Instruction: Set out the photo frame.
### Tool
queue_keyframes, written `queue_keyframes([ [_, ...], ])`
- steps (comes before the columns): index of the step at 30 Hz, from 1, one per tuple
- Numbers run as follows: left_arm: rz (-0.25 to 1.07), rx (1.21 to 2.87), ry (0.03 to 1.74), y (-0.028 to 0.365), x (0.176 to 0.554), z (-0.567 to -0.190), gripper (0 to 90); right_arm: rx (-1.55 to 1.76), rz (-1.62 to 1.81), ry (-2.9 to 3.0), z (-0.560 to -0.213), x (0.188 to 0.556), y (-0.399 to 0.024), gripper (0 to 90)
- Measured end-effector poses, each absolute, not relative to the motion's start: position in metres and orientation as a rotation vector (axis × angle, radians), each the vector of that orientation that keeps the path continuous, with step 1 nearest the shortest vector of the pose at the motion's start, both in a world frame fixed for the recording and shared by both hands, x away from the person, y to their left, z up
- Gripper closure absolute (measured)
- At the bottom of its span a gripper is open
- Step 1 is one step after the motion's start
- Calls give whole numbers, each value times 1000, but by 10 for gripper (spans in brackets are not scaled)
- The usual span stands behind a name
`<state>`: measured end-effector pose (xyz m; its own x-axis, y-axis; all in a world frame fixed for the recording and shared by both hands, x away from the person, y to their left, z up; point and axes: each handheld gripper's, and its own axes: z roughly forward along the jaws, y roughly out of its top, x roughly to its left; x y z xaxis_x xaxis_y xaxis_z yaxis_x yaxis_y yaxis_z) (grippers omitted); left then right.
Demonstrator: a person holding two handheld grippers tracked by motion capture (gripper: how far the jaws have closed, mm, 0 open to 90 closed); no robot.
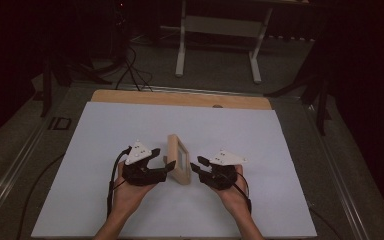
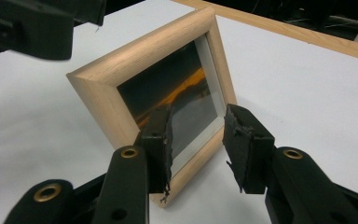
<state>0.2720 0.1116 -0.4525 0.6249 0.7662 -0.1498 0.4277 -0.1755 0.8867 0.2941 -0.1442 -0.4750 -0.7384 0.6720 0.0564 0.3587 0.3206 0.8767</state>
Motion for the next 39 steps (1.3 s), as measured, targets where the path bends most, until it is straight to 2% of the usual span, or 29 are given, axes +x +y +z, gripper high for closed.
queue_keyframes([
  [10, 413, 1854, 991, 98, 274, -460, 287, 933, 1387, 2266, -474, 295, -147, 619],
  [16, 428, 1869, 1014, 89, 277, -466, 242, 931, 1383, 2269, -475, 295, -147, 617],
  [21, 421, 1869, 1023, 84, 279, -470, 241, 938, 1388, 2260, -474, 296, -150, 617],
  [39, 401, 1872, 1056, 80, 287, -479, 290, 952, 1403, 2238, -470, 296, -156, 612],
])
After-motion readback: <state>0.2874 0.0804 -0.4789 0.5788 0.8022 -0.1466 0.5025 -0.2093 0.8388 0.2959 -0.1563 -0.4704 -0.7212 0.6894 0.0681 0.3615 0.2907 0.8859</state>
